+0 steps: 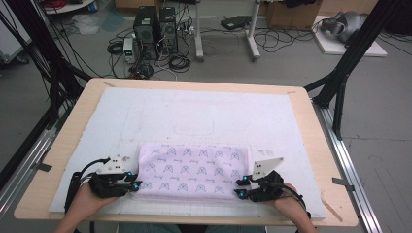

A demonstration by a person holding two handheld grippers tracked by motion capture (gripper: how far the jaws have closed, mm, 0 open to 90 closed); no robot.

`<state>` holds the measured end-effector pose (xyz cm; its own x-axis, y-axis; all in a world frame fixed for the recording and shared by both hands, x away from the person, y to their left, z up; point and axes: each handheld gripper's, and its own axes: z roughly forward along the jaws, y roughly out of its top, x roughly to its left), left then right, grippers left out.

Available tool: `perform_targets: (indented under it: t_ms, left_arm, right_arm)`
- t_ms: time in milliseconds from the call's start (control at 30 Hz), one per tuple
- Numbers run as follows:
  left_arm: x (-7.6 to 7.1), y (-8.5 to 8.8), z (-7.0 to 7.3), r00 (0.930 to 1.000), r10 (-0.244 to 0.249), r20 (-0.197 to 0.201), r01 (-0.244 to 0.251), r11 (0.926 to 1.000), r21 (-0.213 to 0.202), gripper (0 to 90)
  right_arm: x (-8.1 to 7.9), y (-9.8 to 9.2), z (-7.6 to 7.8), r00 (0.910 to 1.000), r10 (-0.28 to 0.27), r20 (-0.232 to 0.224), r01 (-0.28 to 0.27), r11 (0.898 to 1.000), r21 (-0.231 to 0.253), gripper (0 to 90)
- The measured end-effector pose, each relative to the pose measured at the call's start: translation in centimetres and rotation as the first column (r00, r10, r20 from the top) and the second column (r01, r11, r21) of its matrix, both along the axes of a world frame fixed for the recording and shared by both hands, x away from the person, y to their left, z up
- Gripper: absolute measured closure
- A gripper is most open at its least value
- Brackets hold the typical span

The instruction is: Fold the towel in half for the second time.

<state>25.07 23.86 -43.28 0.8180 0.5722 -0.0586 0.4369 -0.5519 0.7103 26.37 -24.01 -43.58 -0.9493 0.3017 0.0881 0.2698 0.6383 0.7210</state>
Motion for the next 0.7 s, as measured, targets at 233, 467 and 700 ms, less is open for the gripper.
perform_targets:
  t_ms: [233, 467, 700]
  left_arm:
    - [-0.1, 1.7, 1.0, 0.9965, 0.076, 0.035, -0.075, 0.9966, -0.034, 58.8]
    - [0.3, 2.0, 2.6, 0.9904, 0.111, 0.082, -0.107, 0.9925, -0.06, 57.0]
    - [0.7, 0.5, 3.1, 0.991, 0.066, 0.117, -0.056, 0.9947, -0.086, 64.4]
  right_arm:
    - [-0.7, -0.9, 0.7, 0.9991, -0.005, 0.041, 0.004, 0.999, 0.036, 67.5]
    - [-0.6, -1.2, 0.6, 0.9988, -0.024, 0.043, 0.022, 0.999, 0.03, 65.1]
    - [-0.7, -1.7, -0.4, 0.9989, -0.037, 0.028, 0.036, 0.999, 0.019, 68.7]
